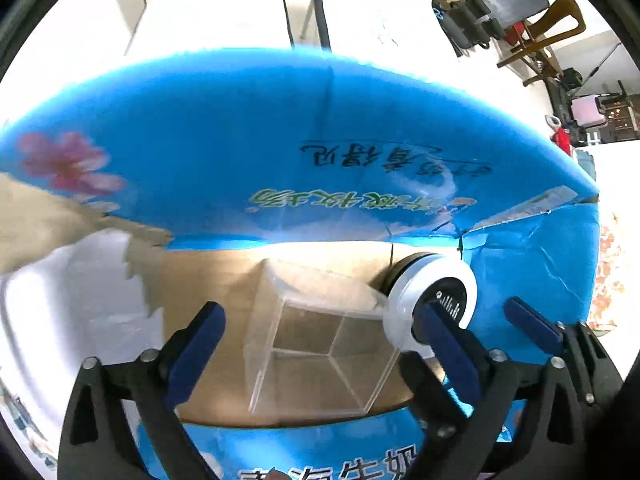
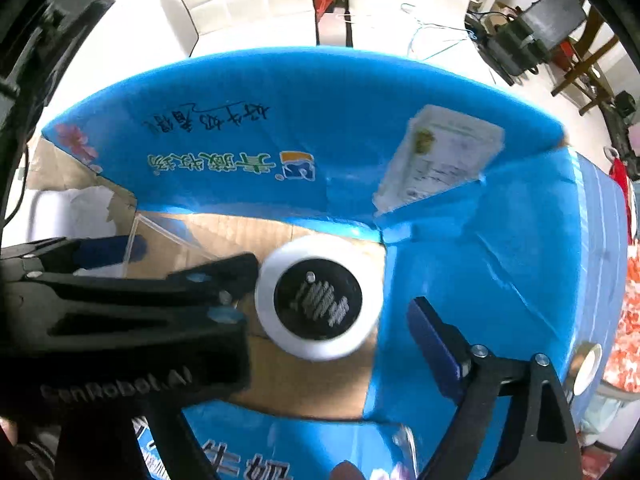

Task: Organize rigid objects
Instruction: 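Carry the cube box and charger into the blue box and release both, then move both tools back toward the remaining items on the table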

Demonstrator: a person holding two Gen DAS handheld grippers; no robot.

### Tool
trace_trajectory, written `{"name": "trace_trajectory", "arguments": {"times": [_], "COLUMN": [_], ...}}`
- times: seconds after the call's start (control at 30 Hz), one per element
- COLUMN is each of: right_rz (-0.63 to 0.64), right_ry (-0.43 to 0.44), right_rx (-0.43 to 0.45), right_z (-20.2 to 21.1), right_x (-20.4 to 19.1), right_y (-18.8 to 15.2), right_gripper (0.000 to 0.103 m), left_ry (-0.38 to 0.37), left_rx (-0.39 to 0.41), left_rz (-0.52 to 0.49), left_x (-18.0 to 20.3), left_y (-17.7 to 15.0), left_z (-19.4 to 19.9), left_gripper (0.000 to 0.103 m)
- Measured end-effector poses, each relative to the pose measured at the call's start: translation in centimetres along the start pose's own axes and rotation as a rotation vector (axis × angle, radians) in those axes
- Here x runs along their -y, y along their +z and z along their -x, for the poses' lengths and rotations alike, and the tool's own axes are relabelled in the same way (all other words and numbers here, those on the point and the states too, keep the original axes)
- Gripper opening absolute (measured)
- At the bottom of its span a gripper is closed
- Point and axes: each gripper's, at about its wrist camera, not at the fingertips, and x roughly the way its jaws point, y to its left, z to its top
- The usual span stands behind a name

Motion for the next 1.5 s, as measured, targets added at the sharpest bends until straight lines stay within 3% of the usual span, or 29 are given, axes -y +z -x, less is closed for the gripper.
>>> {"name": "trace_trajectory", "arguments": {"times": [0.2,0.47,0.6,0.73,1.0,1.23,1.4,1.5], "right_rz": [-0.048,-0.046,-0.037,-0.030,-0.018,-0.018,-0.068,-0.139], "right_ry": [-0.034,-0.045,-0.031,-0.005,0.041,0.070,0.080,0.055], "right_rx": [0.020,0.120,0.163,0.197,0.271,0.307,0.295,0.279], "right_z": [3.1,9.1,12.5,15.5,21.1,23.2,23.1,22.4], "right_x": [1.4,0.3,-1.0,-0.9,-0.7,0.6,4.1,8.2], "right_y": [-2.9,-7.7,-9.2,-10.7,-13.4,-14.9,-16.6,-18.1], "right_gripper": [0.095,0.095,0.095,0.095,0.095,0.095,0.095,0.095], "left_ry": [0.080,0.181,0.189,0.194,0.206,0.218,0.205,0.184], "left_rx": [0.110,0.260,0.324,0.355,0.427,0.455,0.442,0.416], "left_rz": [0.000,0.004,0.021,0.032,0.012,0.004,-0.043,-0.102], "left_x": [-1.7,-3.1,-3.2,-0.7,2.0,4.2,7.4,10.7], "left_y": [-4.2,-10.5,-13.1,-12.5,-15.5,-16.9,-17.3,-17.2], "left_z": [4.3,10.5,13.1,14.3,18.7,20.1,19.0,17.3], "left_gripper": [0.103,0.103,0.103,0.103,0.103,0.103,0.103,0.103]}}
